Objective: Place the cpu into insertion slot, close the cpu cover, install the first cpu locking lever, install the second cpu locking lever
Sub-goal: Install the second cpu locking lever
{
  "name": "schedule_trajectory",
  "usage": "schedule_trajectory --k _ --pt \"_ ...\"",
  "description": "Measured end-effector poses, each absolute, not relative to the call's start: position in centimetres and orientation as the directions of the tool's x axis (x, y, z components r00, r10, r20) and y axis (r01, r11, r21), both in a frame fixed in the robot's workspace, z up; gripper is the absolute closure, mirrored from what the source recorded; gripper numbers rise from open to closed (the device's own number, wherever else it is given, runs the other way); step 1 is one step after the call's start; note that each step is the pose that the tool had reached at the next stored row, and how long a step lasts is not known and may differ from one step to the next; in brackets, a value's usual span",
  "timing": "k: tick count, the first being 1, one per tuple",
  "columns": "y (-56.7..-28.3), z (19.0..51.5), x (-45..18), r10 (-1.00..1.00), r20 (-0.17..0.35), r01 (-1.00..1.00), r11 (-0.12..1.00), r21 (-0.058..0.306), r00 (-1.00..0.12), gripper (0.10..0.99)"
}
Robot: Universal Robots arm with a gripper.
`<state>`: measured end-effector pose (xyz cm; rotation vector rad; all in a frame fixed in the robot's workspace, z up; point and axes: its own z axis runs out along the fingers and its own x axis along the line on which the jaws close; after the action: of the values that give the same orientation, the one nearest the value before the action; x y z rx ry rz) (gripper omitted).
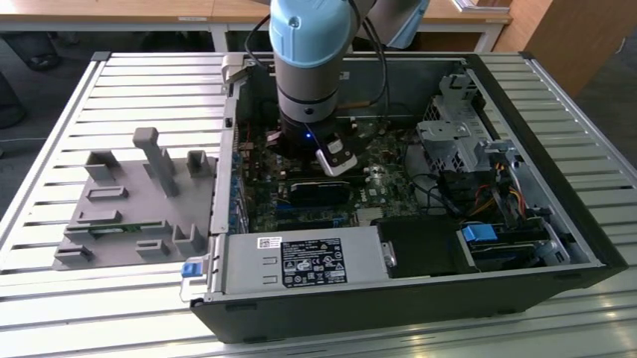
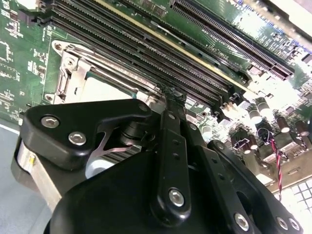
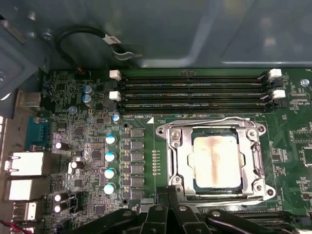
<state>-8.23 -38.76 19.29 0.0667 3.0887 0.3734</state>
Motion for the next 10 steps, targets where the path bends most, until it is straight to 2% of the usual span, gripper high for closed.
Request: schedule_trajectory --k 10 --pt "-38.76 19.45 -8.58 0.046 -0.026 0.039 0.969 0.244 -0.999 0.980"
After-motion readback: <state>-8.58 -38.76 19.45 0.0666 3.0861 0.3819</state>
